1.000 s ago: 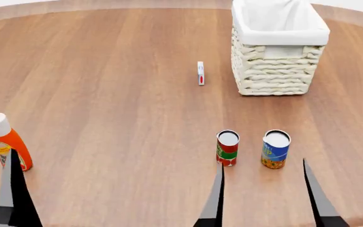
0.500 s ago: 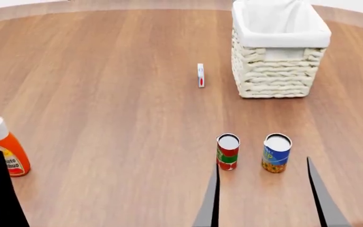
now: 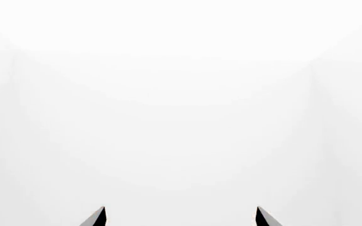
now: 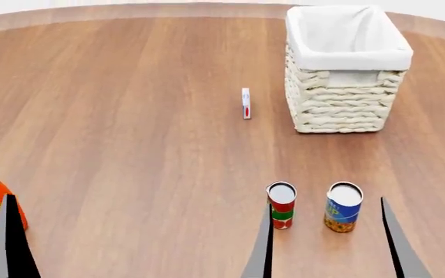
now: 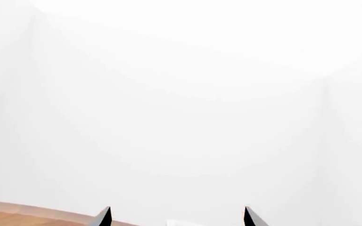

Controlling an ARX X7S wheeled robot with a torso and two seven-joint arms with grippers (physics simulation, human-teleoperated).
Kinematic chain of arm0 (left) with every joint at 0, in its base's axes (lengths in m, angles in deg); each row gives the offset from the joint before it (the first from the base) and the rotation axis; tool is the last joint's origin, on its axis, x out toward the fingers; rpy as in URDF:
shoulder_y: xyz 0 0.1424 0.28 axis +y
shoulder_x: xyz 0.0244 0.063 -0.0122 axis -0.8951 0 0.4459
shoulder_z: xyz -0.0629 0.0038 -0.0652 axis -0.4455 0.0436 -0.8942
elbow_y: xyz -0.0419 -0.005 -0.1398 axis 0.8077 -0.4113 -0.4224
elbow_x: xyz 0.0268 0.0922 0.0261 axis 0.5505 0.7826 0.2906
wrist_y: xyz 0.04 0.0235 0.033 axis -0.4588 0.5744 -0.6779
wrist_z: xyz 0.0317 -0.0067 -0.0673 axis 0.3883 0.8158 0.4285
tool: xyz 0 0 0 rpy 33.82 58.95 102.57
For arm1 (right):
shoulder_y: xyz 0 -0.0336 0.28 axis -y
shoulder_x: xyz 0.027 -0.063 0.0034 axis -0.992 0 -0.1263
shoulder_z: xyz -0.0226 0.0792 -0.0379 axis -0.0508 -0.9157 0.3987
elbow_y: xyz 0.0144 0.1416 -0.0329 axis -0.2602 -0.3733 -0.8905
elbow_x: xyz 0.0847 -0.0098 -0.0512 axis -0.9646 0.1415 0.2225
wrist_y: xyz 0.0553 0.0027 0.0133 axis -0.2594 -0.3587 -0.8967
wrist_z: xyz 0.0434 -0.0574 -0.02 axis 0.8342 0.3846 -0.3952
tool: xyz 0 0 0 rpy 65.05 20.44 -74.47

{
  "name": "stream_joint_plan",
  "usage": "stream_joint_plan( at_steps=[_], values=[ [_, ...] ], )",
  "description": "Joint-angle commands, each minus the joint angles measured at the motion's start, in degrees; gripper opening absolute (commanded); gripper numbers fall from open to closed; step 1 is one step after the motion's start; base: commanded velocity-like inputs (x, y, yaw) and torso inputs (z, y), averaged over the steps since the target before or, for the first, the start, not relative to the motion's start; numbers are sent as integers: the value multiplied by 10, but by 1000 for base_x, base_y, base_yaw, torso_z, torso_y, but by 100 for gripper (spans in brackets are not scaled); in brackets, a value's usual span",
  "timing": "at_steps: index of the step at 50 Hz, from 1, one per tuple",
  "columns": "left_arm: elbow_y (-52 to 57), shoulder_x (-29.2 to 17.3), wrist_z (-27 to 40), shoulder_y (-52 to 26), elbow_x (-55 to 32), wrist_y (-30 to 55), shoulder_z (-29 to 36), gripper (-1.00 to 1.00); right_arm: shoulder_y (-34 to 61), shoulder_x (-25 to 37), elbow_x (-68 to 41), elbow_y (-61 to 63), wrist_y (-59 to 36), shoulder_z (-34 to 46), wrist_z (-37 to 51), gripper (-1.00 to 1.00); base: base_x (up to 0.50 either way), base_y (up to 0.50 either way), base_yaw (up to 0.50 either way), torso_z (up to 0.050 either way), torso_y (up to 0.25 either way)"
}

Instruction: Pick up the alphabet soup and the cream cheese box, and put them in the basket.

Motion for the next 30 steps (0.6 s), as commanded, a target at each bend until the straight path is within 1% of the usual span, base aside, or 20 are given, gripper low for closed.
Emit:
stream_joint_plan(
  at_steps=[1,30],
  values=[
    [-7,-5,3,3,-3,-8,8,100,-2,5,-5,2,0,-2,5,100,152,0,0,0,0],
    [-10,-12,18,-5,-19,0,16,100,-4,13,-8,10,-13,3,15,100,158,0,0,0,0]
  ],
)
